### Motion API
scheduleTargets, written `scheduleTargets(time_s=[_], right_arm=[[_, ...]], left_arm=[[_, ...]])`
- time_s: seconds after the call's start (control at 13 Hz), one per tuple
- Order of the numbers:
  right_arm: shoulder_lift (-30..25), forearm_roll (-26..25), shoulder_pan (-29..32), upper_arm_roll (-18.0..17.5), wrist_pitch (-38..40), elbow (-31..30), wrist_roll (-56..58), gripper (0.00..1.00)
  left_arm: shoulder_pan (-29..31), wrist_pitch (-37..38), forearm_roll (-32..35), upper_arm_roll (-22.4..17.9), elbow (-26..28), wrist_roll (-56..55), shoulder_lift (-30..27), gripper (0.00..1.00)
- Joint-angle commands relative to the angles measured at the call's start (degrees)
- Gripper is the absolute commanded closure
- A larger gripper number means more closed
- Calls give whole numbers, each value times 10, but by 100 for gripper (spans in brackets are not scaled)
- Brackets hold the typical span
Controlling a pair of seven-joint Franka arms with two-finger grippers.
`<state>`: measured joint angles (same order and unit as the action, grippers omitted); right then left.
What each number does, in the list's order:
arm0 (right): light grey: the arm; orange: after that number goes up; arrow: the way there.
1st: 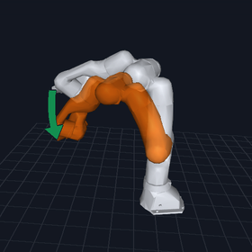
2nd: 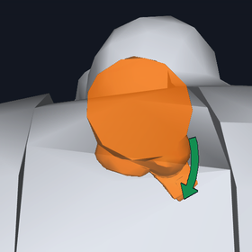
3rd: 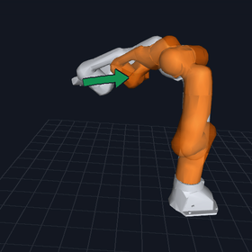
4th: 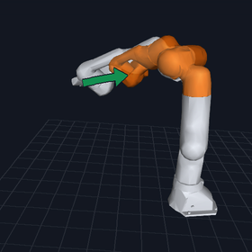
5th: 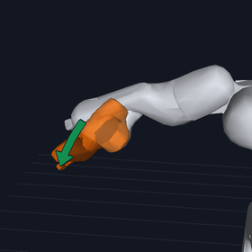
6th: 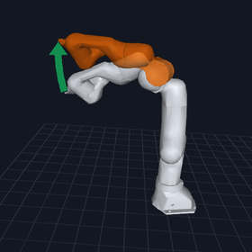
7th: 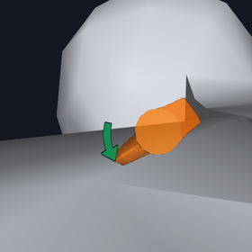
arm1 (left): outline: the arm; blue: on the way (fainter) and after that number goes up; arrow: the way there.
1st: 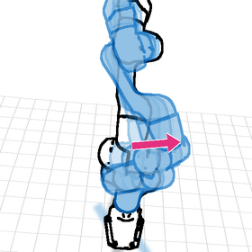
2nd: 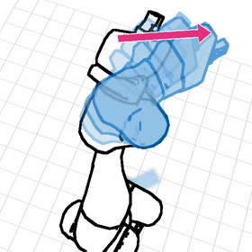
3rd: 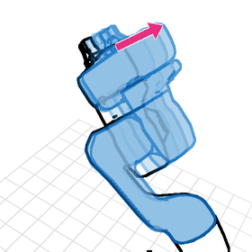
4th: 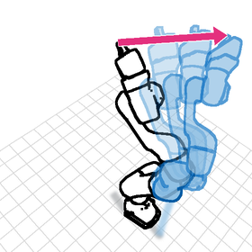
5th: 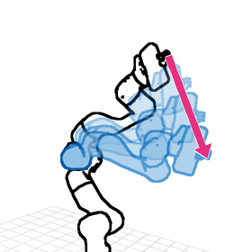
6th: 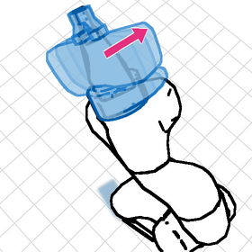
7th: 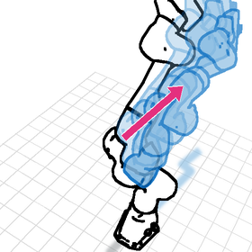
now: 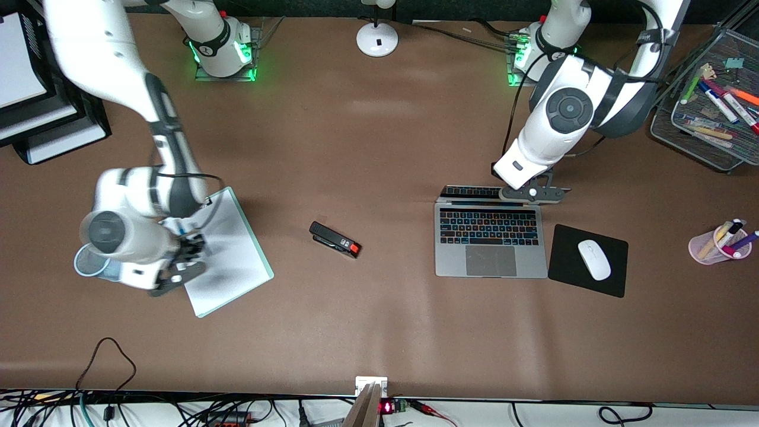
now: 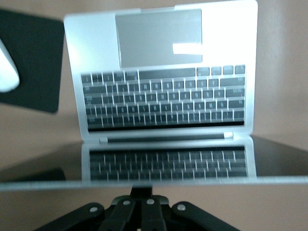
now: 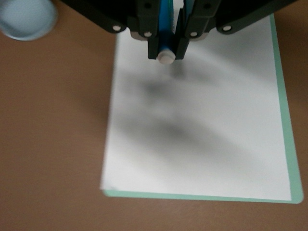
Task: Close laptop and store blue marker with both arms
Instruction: 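Carry the marker to the pen cup while the left gripper lowers onto the lid, then drop the marker into the cup while the left gripper pushes the lid down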
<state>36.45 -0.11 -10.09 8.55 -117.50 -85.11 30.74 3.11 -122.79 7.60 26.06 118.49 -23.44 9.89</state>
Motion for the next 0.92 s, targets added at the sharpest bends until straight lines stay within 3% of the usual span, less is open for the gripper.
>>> scheduleTargets(time_s=[0.0, 0.46, 0.85], right_arm=[[-48, 61, 53, -7, 38, 21, 129, 100], [-69, 252, 174, -6, 36, 22, 512, 100], [-25, 416, 234, -7, 32, 22, 736, 100]], left_arm=[[10, -53, 52, 2, -13, 5, 38, 99], [11, -72, 66, -4, -84, 7, 108, 100], [19, -72, 85, -5, -175, 7, 194, 100]])
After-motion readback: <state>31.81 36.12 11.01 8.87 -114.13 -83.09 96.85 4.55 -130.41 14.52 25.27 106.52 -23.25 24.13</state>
